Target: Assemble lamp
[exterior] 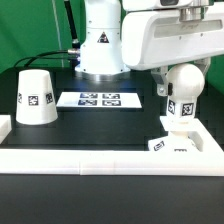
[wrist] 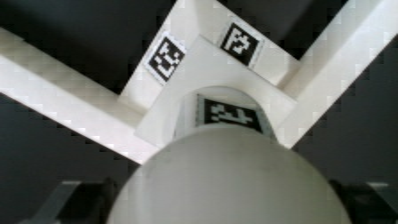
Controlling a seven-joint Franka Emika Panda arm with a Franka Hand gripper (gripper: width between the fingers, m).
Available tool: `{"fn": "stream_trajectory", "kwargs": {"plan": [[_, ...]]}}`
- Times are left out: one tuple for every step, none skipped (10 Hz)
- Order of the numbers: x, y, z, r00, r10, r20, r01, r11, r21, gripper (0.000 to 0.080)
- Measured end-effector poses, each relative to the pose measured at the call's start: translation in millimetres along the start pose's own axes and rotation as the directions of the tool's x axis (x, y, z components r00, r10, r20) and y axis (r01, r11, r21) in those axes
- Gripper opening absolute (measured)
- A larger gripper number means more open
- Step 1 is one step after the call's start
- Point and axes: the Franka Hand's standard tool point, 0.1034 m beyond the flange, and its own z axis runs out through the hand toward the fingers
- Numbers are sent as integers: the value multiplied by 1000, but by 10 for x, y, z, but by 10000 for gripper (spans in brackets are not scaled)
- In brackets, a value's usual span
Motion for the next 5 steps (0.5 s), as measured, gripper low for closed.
{"fn": "stream_trajectory", "kwargs": {"plan": [[-1,1,0,1000,19,0,-19,1000,0,576],[-1,1,1,1000,31,-2,-31,1000,-1,576],[2,-2,0,996,93,-7,-93,996,-1,576],[4,-1,-5,972,234,-21,-234,972,-4,576],[-14,2,0,942,334,-32,-334,943,-5,576]]}}
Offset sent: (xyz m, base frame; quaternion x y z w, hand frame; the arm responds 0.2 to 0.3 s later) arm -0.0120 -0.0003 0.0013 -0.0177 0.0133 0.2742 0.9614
